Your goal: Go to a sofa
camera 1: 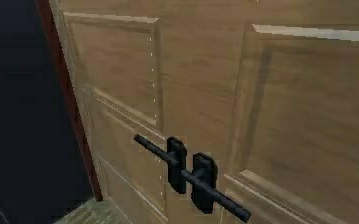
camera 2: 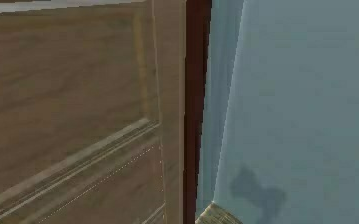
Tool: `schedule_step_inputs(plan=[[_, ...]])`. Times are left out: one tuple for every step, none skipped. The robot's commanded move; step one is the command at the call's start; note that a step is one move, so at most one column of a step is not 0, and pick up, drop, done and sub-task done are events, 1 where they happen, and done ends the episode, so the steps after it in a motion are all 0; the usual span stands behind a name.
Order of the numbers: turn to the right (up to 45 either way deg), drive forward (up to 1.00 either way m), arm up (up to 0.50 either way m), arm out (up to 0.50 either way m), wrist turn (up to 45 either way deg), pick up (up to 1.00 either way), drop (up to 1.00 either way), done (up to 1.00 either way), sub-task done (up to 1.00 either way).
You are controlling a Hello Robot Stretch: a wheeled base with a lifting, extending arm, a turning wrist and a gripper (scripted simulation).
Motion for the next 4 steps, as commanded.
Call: schedule_step_inputs(plan=[[-45.0,0.00,0.00,0.00,0.0,0.00,0.00,0.00,0.00],[-45.0,0.00,0.00,0.00,0.0,0.00,0.00,0.00,0.00],[-36.0,0.00,0.00,0.00,0.0,0.00,0.00,0.00,0.00],[0.0,0.30,0.00,0.00,0.0,0.00,0.00,0.00,0.00]])
